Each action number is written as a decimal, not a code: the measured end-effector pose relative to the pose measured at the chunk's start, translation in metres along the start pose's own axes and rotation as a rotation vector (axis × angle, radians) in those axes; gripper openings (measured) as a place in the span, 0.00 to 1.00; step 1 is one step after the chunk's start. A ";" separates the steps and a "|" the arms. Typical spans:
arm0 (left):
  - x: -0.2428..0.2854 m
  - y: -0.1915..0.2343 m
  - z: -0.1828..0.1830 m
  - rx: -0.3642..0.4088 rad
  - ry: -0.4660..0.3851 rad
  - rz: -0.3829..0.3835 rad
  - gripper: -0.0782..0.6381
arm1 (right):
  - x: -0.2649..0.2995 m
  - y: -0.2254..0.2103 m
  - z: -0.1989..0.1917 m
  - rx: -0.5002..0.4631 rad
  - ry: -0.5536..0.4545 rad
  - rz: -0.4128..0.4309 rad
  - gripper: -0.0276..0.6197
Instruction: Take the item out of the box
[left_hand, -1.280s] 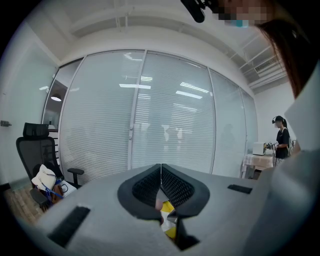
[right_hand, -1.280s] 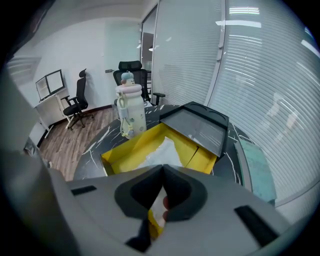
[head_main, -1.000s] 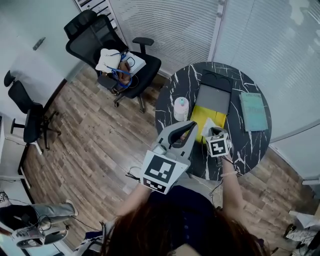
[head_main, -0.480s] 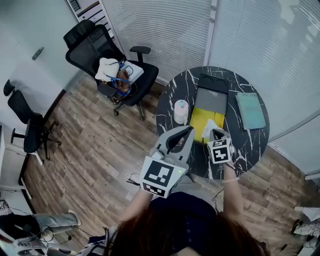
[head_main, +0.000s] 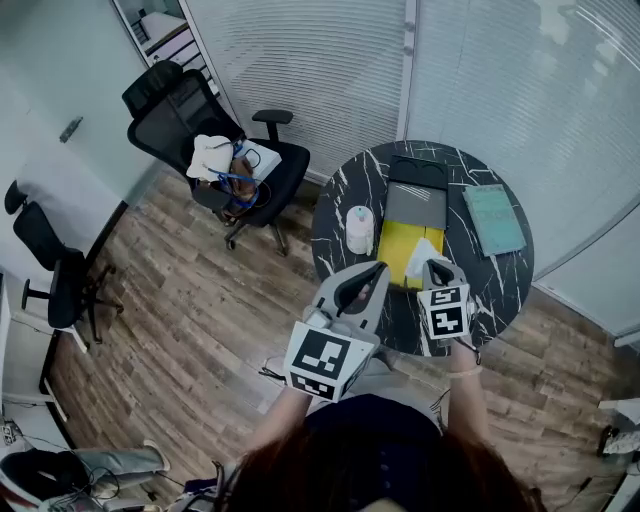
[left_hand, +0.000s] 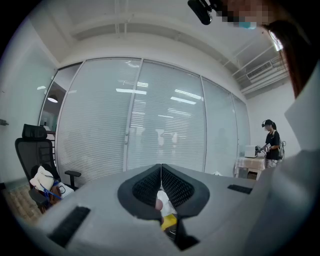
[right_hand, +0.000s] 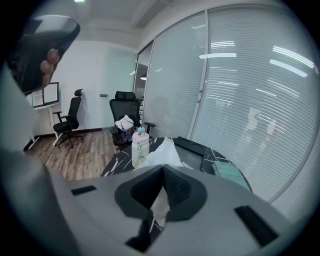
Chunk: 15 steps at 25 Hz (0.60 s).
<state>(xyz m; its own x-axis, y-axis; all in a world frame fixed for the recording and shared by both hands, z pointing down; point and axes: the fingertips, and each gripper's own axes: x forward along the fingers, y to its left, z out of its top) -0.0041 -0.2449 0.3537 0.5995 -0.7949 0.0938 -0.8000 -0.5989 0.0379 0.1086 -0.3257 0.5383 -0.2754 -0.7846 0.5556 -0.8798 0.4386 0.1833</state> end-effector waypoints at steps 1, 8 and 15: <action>-0.001 -0.002 0.000 0.000 -0.001 -0.004 0.15 | -0.005 0.000 0.003 0.001 -0.009 -0.006 0.08; -0.011 -0.015 0.002 -0.005 -0.013 -0.027 0.15 | -0.041 0.001 0.017 0.042 -0.083 -0.052 0.08; -0.026 -0.026 0.000 -0.017 -0.018 -0.042 0.15 | -0.074 0.004 0.030 0.052 -0.147 -0.087 0.08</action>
<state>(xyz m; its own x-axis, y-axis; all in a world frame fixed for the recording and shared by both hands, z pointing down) 0.0009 -0.2087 0.3501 0.6328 -0.7708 0.0738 -0.7743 -0.6301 0.0584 0.1141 -0.2795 0.4740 -0.2475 -0.8759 0.4141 -0.9206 0.3458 0.1812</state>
